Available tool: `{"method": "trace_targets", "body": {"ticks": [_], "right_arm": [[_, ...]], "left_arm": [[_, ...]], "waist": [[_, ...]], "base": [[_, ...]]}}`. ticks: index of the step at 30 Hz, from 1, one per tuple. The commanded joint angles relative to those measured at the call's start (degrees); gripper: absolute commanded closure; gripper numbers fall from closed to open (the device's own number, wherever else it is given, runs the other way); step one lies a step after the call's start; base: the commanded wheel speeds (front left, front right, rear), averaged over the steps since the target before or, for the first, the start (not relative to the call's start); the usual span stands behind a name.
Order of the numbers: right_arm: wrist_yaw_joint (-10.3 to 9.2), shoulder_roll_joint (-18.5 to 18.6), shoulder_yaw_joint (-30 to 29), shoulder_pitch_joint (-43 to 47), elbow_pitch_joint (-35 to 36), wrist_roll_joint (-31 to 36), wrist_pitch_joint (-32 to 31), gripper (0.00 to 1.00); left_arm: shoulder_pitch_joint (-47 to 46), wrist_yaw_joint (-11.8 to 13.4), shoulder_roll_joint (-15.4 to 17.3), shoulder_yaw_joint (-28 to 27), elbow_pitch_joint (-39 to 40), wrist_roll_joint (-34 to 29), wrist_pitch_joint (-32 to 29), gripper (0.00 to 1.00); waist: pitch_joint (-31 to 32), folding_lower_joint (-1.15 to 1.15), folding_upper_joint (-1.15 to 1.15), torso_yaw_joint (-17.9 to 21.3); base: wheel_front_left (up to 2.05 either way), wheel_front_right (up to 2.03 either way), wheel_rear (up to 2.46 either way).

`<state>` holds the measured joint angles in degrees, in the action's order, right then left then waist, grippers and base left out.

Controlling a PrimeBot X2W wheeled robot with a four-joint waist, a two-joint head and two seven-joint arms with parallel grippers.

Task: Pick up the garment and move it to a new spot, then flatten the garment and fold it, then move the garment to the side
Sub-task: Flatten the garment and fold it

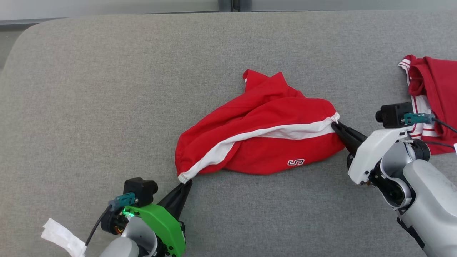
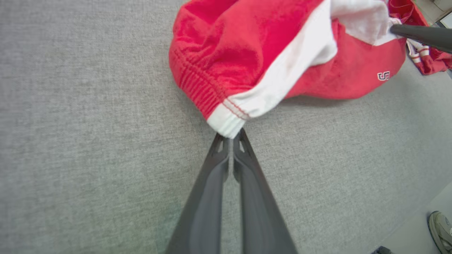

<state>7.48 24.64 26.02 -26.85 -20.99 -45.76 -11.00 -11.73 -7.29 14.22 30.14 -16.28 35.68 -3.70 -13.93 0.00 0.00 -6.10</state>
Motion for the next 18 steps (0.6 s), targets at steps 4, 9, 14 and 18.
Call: {"method": "trace_targets", "body": {"ticks": [4, 9, 14, 18], "right_arm": [[0.03, 0.7, -0.4, 2.4, 1.9, -0.4, 4.5, 1.0], [0.03, 1.4, -0.8, 4.5, 7.1, -2.5, 7.9, 1.0], [0.03, 2.1, -1.9, 4.4, 11.7, -2.8, 10.1, 1.0], [0.03, 3.0, -2.5, 1.4, 14.1, -2.3, 10.9, 1.0]], "left_arm": [[1.3, 0.8, 1.9, -0.8, 1.8, -0.3, 0.8, 1.0], [2.4, 1.8, 4.5, -1.5, 6.5, -0.8, 0.0, 1.0], [0.1, 2.1, 7.5, -3.0, 11.8, -0.8, -1.8, 1.0], [-5.6, 1.6, 10.0, -4.0, 13.8, -1.6, -4.3, 1.0]], "waist": [[2.4, 0.0, 0.0, 0.1], [3.7, 0.0, 0.0, 0.7], [2.7, 0.0, 0.0, 1.4], [-0.1, 0.0, 0.0, 1.9]], "base": [[0.0, 0.0, 0.0], [0.0, 0.0, 0.0], [0.0, 0.0, 0.0], [0.0, 0.0, 0.0]]}}
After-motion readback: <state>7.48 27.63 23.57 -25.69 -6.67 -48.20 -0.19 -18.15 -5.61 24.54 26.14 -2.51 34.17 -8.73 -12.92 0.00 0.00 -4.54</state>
